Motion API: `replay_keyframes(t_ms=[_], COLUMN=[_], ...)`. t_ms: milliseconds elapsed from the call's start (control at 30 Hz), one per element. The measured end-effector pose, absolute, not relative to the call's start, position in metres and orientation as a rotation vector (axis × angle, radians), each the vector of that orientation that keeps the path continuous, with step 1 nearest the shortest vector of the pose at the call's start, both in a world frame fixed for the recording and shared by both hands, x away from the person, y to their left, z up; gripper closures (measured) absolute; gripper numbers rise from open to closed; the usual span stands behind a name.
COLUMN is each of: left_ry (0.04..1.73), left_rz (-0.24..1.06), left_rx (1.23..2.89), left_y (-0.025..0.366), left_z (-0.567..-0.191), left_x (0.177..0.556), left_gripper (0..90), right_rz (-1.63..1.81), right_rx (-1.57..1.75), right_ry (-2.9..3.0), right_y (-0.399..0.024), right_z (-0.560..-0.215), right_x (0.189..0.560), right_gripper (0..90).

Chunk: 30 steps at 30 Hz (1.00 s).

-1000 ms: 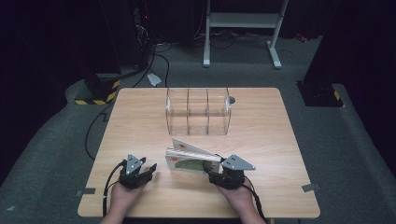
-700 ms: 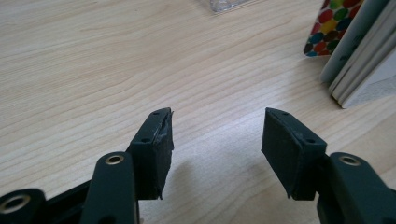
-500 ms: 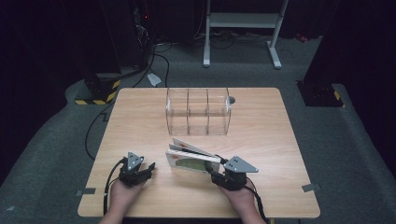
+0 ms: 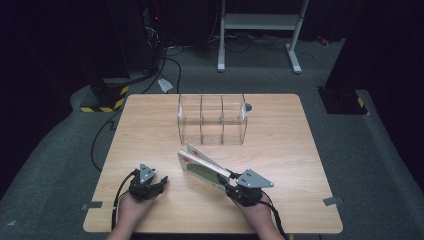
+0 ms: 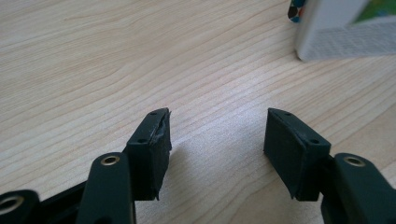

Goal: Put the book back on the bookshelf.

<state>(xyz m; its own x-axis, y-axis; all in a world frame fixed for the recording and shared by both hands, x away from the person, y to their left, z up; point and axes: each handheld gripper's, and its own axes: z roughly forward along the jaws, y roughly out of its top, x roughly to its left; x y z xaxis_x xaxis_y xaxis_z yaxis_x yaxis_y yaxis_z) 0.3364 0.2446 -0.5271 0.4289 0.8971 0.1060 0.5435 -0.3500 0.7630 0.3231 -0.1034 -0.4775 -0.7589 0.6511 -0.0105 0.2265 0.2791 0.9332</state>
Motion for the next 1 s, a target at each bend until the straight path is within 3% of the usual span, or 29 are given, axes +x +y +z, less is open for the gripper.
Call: replay_keyframes(t_ms=[100, 1000], left_ry=[1.214, 1.230], left_rz=[0.689, 0.706], left_rx=[2.027, 2.019], left_y=[0.245, 0.238], left_z=[-0.527, -0.527], left_x=[0.337, 0.354], left_gripper=[41.6, 38.6], right_rz=[1.467, 1.397], right_rx=[0.748, 0.898], right_ry=[2.175, 2.064], right_y=[-0.099, -0.139], right_z=[-0.477, -0.475], right_x=[0.319, 0.311], right_gripper=[73.7, 73.8])
